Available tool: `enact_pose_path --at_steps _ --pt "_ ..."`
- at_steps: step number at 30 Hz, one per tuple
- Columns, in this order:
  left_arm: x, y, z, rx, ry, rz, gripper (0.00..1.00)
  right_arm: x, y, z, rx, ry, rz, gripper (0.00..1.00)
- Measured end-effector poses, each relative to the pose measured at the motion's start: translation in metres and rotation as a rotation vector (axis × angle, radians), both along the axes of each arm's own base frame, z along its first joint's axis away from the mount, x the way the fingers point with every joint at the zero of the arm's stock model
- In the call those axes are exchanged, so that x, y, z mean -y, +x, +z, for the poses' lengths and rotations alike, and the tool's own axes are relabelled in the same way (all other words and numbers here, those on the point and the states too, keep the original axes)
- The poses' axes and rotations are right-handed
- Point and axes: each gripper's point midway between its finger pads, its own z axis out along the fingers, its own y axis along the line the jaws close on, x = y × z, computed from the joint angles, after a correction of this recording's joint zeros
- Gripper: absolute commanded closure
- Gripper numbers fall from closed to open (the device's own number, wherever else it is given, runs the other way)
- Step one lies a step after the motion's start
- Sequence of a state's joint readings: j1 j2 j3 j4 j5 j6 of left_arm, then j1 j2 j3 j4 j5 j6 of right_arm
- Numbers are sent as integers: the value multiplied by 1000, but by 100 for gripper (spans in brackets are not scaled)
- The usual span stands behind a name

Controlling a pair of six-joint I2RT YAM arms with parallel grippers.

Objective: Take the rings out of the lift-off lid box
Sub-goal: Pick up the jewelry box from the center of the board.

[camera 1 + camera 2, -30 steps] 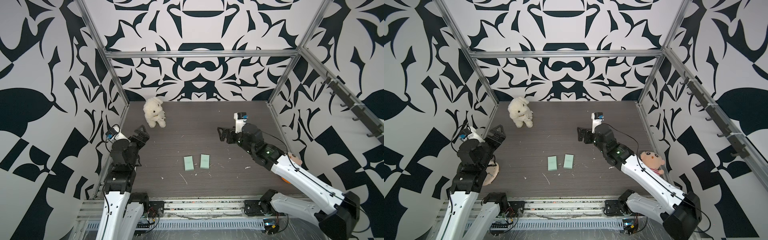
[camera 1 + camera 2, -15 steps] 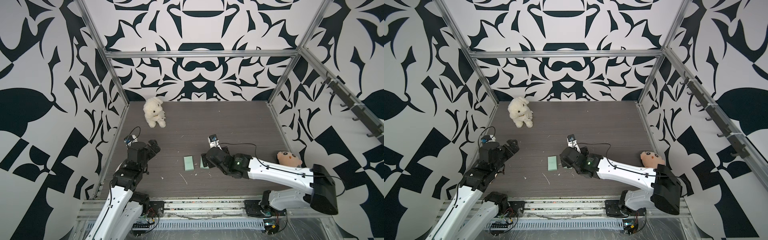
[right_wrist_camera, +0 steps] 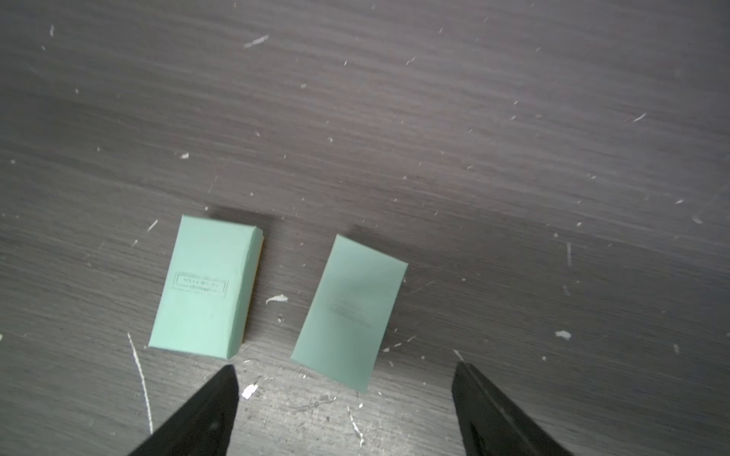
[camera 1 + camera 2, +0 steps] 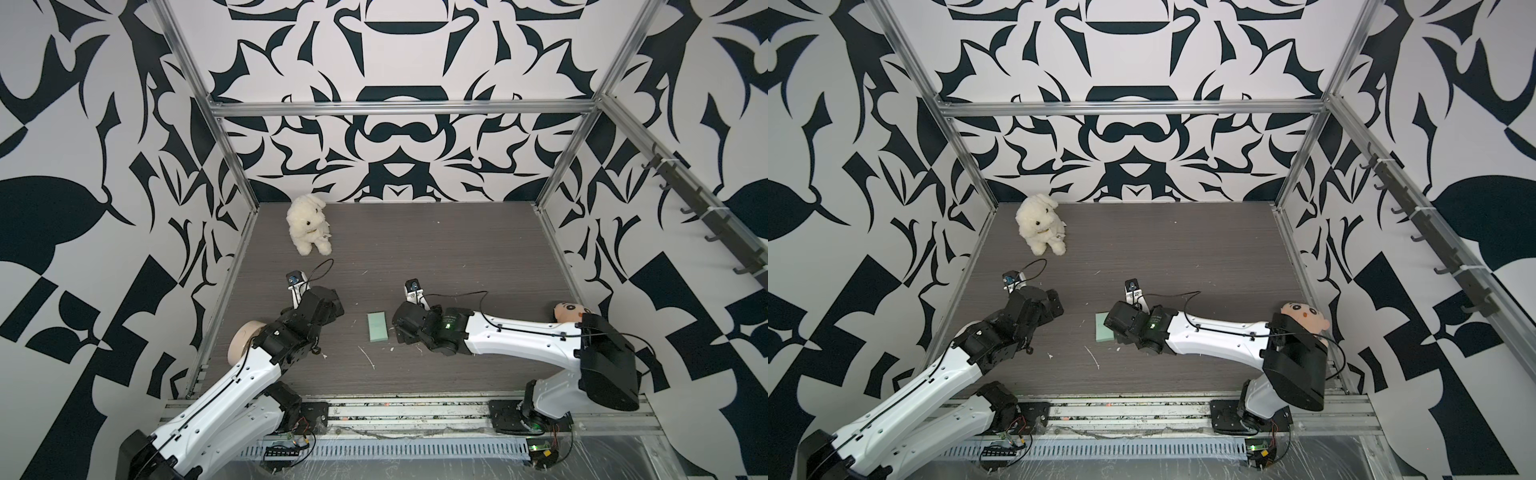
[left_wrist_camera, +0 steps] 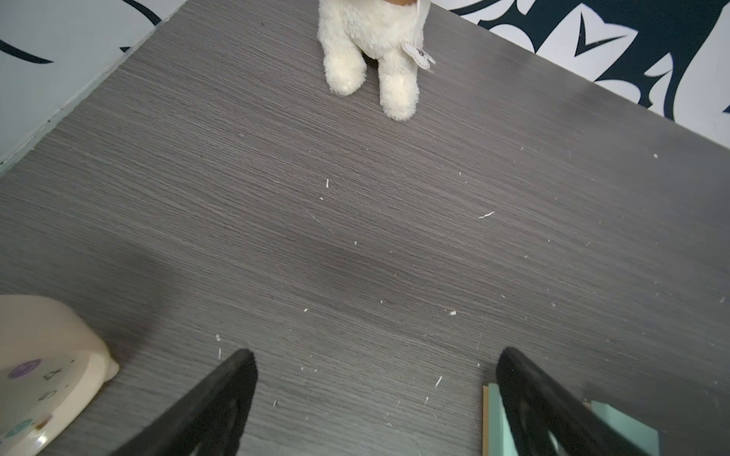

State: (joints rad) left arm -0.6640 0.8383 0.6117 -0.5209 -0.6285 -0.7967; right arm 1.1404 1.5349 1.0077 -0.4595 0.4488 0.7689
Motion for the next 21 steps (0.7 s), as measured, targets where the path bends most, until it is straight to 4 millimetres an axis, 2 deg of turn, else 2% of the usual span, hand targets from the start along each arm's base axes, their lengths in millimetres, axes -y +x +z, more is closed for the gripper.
enact_pose_path --at_steps 5,13,21 --pt "14 -3 -4 -4 46 -43 1 -3 -2 -15 -76 14 -11 20" --pt "26 -7 -6 5 67 -70 1 6 12 -26 -161 55 -72 23" --pt "35 -11 -11 3 104 -94 1 8 11 -52 -237 18 -83 23"
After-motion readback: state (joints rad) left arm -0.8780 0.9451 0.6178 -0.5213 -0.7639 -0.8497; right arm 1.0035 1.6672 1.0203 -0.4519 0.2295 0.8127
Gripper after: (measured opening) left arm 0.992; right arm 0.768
